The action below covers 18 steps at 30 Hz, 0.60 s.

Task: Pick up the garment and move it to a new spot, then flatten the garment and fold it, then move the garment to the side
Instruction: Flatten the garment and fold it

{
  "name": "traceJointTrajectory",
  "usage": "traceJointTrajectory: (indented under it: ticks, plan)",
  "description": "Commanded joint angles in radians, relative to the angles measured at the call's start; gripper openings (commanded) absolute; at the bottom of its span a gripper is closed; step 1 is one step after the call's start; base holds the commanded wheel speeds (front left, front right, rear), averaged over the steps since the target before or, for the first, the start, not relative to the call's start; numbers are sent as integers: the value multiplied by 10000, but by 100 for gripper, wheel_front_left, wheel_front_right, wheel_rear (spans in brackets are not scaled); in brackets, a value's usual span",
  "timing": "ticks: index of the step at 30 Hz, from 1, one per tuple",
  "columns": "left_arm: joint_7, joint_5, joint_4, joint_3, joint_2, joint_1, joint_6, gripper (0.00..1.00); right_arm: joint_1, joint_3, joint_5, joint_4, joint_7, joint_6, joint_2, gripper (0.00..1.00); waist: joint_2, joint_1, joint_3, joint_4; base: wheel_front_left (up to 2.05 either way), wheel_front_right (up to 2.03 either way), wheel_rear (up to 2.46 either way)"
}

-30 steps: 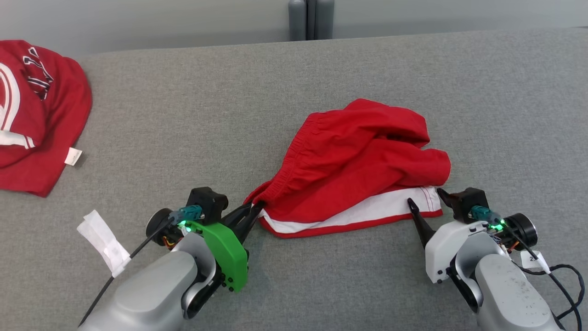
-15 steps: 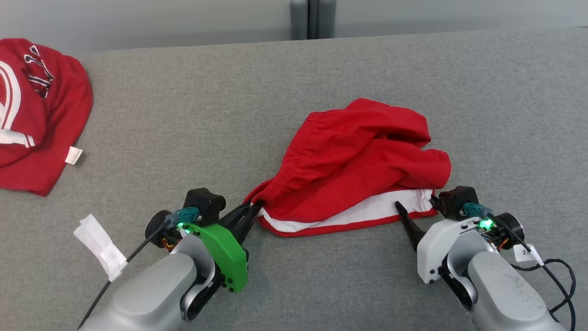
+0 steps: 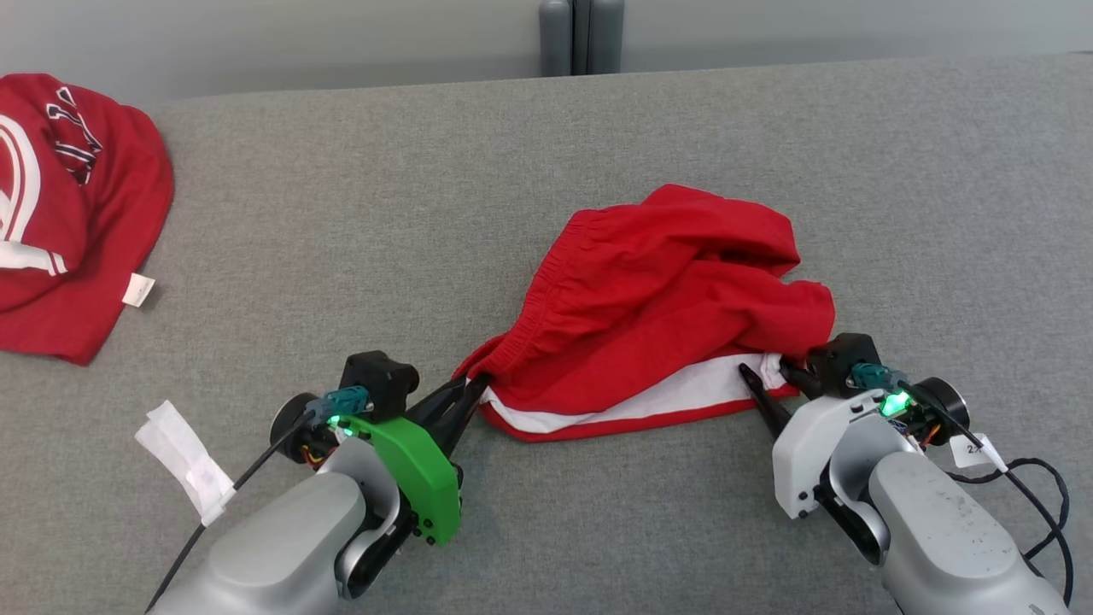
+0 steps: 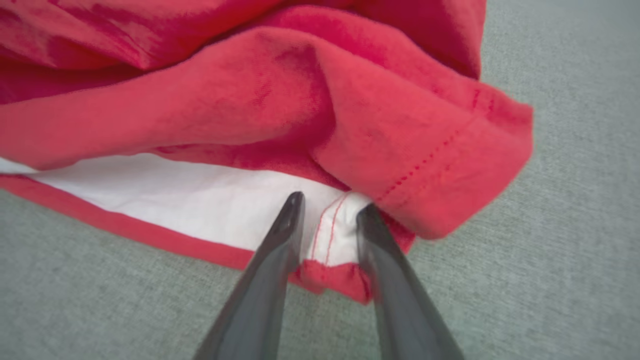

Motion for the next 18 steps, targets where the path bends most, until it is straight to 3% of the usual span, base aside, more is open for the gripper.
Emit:
traceJointTrajectory:
  ticks: [1, 7, 18]
  plan:
    - [-50, -57, -3, 39, 77, 161, 34, 0, -93, 98, 149, 38, 28, -13, -50, 39, 0, 0, -19, 12, 0, 0, 0]
    - [-66, -254, -50, 115, 121, 255, 6, 0, -138, 452, 382, 19, 8, -15, -170, 0, 0, 0, -153, -13, 0, 0, 0]
    - [12, -1653, -1031, 886, 569, 588, -146, 0, 182, 564, 1205, -1311, -123, -15, -502, 0, 0, 0, -645, -241, 0, 0, 0]
